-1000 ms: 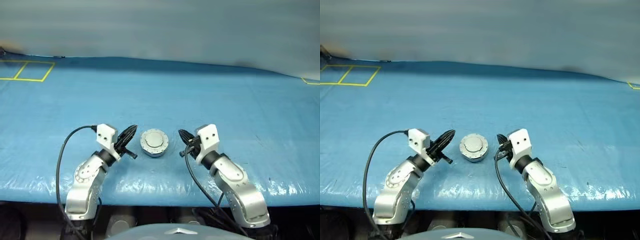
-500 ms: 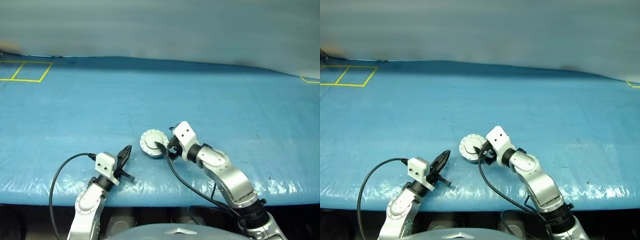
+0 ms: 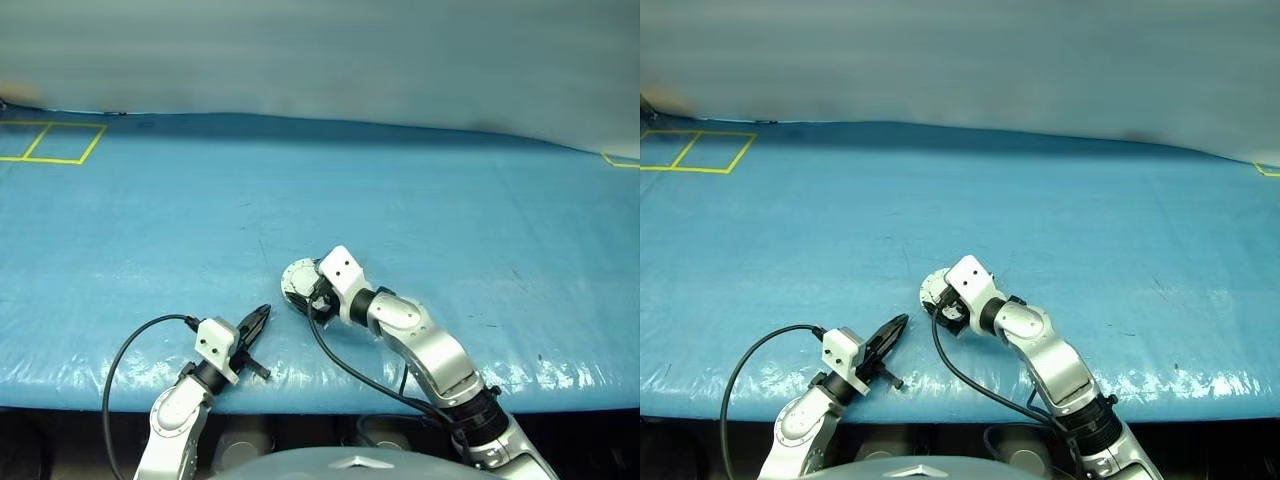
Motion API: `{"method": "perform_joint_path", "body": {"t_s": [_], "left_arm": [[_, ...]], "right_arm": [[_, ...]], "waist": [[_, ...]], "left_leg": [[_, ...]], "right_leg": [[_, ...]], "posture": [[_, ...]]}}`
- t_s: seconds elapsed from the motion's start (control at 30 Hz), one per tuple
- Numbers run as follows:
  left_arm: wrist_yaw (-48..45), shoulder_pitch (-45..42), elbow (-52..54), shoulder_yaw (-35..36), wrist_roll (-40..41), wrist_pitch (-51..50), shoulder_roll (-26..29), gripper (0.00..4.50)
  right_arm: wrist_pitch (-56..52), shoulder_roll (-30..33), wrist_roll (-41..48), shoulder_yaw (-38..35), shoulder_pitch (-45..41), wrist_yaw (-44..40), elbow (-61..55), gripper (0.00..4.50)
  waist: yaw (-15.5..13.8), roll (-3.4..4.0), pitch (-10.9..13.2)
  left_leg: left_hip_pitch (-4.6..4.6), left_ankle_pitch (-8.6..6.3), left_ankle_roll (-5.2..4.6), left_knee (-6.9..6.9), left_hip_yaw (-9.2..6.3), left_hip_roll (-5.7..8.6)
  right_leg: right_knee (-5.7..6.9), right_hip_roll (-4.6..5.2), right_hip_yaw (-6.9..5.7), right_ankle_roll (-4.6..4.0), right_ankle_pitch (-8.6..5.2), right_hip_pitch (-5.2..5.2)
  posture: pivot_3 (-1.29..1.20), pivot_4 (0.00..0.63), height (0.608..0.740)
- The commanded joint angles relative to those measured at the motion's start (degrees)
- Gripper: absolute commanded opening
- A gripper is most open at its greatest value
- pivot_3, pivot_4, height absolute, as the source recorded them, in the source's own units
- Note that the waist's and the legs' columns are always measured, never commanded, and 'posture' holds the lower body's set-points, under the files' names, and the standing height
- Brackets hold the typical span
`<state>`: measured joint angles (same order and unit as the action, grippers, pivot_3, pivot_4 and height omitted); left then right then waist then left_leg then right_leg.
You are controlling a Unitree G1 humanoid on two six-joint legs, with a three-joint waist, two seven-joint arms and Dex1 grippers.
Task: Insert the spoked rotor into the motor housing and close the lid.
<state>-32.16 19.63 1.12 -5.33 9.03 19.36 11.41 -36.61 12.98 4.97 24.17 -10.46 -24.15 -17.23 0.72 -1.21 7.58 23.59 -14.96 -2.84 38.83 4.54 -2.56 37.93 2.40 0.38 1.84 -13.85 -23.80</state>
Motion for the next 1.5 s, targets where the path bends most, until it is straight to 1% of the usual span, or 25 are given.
{"method": "perform_joint_path", "body": {"t_s": [0.03,0.1,0.13,0.17,0.47,0.73,0.9,1.0,1.2,1.33,1.43,1.5], "left_arm": [[0.2,-0.3,-1.1,0.0,0.2,2.5,-0.2,0.00],[0.3,-0.4,-1.8,0.0,0.2,3.2,-0.3,0.00],[0.4,-0.4,-2.1,-0.1,0.1,3.5,-0.3,0.00],[0.3,-0.4,-2.3,-0.1,0.1,3.7,-0.2,0.00],[0.3,-0.8,-2.9,-0.5,0.1,4.0,-0.1,0.00],[0.7,-1.0,-2.0,-1.0,0.0,3.2,0.0,0.00],[1.0,-1.1,-1.3,-1.2,0.0,2.8,0.1,0.00],[1.2,-1.1,-1.0,-1.2,-0.1,2.7,0.3,0.00],[1.4,-0.9,0.5,-1.5,-0.1,1.2,0.5,0.00],[2.2,-1.1,3.1,-1.2,1.5,-2.3,-0.1,0.00],[5.3,-2.4,8.0,0.3,6.0,-11.2,-1.7,0.00],[7.8,-4.7,12.8,1.6,10.9,-20.1,-2.1,0.00]], "right_arm": [[1.1,0.0,-0.4,-0.5,0.9,0.1,2.1,4.11],[2.2,0.1,-0.9,-0.3,1.4,0.3,2.6,3.59],[2.7,0.2,-1.2,-0.2,1.6,0.4,2.7,3.23],[3.2,0.2,-1.5,0.0,1.8,0.5,2.8,3.05],[3.7,0.6,-3.1,0.3,2.3,1.2,3.0,3.05],[1.0,1.9,-3.4,0.1,1.0,-0.1,3.5,3.05],[1.7,1.7,-3.5,-0.9,0.2,0.2,4.9,3.05],[3.0,2.4,-4.5,-0.1,0.1,0.0,6.0,3.05],[2.6,2.7,-4.8,0.6,0.2,-0.5,7.7,3.05],[1.7,1.9,-4.6,0.3,0.3,0.4,8.0,3.05],[1.6,1.6,-4.4,0.4,0.8,0.5,7.7,3.05],[1.4,1.5,-4.4,0.6,1.0,0.5,7.5,3.05]], "waist": [[0.0,0.02,0.0],[0.0,0.03,0.0],[0.0,0.03,0.0],[0.0,0.04,0.0],[0.0,0.22,-0.1],[0.0,0.29,-0.2],[-0.1,0.33,-0.2],[-0.1,0.39,-0.2],[-0.1,0.56,-0.2],[-0.1,0.58,-0.2],[-0.1,0.59,-0.2],[-0.1,0.57,-0.2]], "left_leg": [[-0.02,0.00,0.00,0.00,0.00,0.00],[-0.03,0.00,0.00,0.00,0.00,0.00],[-0.03,0.00,0.01,0.00,-0.01,0.00],[-0.02,-0.01,0.01,0.00,-0.01,0.00],[-0.02,-0.01,0.02,-0.01,-0.03,0.00],[-0.01,-0.03,0.03,-0.01,-0.05,0.00],[0.00,-0.03,0.04,-0.02,-0.05,0.00],[0.01,-0.03,0.04,-0.02,-0.06,0.00],[0.02,-0.04,0.06,-0.02,-0.07,-0.02],[0.03,-0.05,0.06,-0.02,-0.10,-0.03],[0.04,-0.05,0.07,-0.02,-0.14,-0.06],[0.04,-0.05,0.08,-0.02,-0.17,-0.06]], "right_leg": [[0.00,0.02,-0.01,0.00,0.00,0.01],[0.00,0.09,-0.02,0.00,0.00,0.02],[0.00,0.10,-0.03,0.00,0.00,0.02],[0.00,0.11,-0.04,0.00,0.00,0.01],[-0.01,0.15,-0.06,0.00,0.00,0.02],[-0.06,0.30,-0.22,-0.01,0.00,0.02],[-0.05,1.07,-1.27,-0.01,0.00,0.02],[-0.06,1.24,-1.57,-0.02,0.01,0.02],[-0.06,2.13,-2.99,-0.02,0.03,0.04],[-0.07,2.17,-3.19,0.07,-0.01,0.05],[-0.07,2.21,-3.30,0.23,-0.11,0.06],[-0.08,2.22,-3.34,0.26,-0.11,0.08]], "posture": [[0.00,0.150,0.740],[0.00,0.150,0.740],[0.00,0.150,0.740],[0.00,0.150,0.740],[0.00,0.150,0.740],[0.00,0.150,0.740],[0.00,0.150,0.740],[0.00,0.150,0.740],[0.00,0.150,0.740],[0.00,0.150,0.740],[0.00,0.150,0.740],[0.00,0.150,0.740]]}}
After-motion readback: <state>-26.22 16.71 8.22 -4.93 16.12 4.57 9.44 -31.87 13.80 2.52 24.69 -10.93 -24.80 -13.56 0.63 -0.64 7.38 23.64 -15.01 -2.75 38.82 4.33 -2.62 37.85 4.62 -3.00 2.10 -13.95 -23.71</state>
